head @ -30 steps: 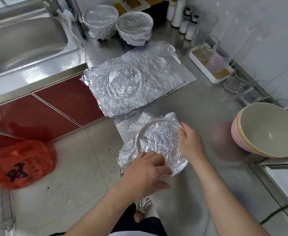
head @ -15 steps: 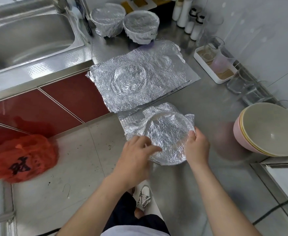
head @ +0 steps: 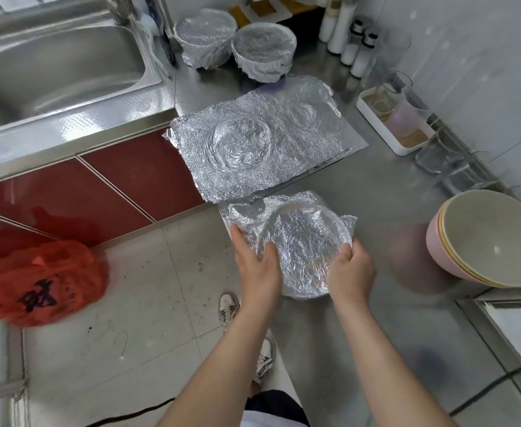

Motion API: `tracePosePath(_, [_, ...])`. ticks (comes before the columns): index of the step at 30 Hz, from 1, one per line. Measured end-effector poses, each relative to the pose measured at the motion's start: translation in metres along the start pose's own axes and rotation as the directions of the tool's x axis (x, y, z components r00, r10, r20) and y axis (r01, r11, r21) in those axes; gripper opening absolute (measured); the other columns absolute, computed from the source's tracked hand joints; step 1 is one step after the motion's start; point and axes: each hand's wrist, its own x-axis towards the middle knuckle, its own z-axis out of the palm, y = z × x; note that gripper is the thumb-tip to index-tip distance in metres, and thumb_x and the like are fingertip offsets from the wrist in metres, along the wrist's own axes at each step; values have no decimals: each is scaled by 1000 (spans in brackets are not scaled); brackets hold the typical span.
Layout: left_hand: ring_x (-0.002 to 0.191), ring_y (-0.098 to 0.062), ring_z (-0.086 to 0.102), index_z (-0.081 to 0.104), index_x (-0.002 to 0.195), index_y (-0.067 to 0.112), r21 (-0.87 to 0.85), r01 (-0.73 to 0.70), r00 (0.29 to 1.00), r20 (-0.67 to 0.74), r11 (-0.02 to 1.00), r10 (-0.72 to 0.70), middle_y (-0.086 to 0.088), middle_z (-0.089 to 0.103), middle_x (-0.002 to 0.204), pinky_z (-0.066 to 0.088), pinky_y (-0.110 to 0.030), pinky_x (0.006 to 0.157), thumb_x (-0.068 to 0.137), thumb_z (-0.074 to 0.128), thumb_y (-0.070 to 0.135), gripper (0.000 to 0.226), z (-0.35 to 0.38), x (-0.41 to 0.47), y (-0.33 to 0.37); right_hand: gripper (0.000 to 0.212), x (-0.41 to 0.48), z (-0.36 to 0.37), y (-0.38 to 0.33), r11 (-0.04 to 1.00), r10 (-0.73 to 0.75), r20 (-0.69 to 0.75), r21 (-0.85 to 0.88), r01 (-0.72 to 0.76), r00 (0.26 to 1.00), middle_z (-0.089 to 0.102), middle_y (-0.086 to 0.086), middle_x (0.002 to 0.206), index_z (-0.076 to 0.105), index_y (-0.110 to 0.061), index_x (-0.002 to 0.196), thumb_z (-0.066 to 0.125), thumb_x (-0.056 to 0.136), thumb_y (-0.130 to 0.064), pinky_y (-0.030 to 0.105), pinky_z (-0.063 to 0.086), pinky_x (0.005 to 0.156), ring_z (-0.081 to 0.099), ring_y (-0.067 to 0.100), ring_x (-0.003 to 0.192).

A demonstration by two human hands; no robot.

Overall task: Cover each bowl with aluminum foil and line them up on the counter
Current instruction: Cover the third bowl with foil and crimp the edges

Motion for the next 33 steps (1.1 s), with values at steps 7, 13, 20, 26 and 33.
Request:
tracePosePath(7, [147,-15,11,4,155,24,204,-196,972,-89,959,217,3,11,161,13,-40,121,96,49,13,75,-7,13,5,17,10,-5,-4,943,97,112,308,-128,989,51,3,67,53,-7,81,46,94,-16,34,33,61,42,17,61])
tracePosePath(13, [148,-23,12,29,151,20,587,-561,810,244,583,534,-4,16,161,16,-42,120,99,49,21,56,-5,40,9,21,40,-4,-14,781,324,243,477,-403,914,34,6,64,49,-12,71,49,91,-13,32,22,58,27,17,62])
tracePosePath(20, [143,-19,28,44,144,15,559,-593,796,303,579,523,-1,35,154,29,-46,115,99,47,13,45,-1,47,-1,33,50,2,-23,917,202,206,303,-259,957,25,-1,53,33,-20,57,41,84,-3,31,16,56,20,16,57])
tracePosePath(26, [140,-17,33,53,137,12,525,-611,780,273,592,563,0,39,151,30,-33,113,97,50,9,40,-1,45,-8,22,58,5,-22,942,194,209,233,-241,959,45,1,60,60,0,82,45,72,-12,30,30,57,36,13,61])
tracePosePath(33, [138,-22,37,54,134,10,522,-631,757,251,575,603,-6,42,149,35,-39,112,95,47,13,40,1,48,-18,36,44,0,-33,987,-159,255,28,157,954,28,-2,52,31,-16,60,42,93,-11,34,18,51,23,15,53])
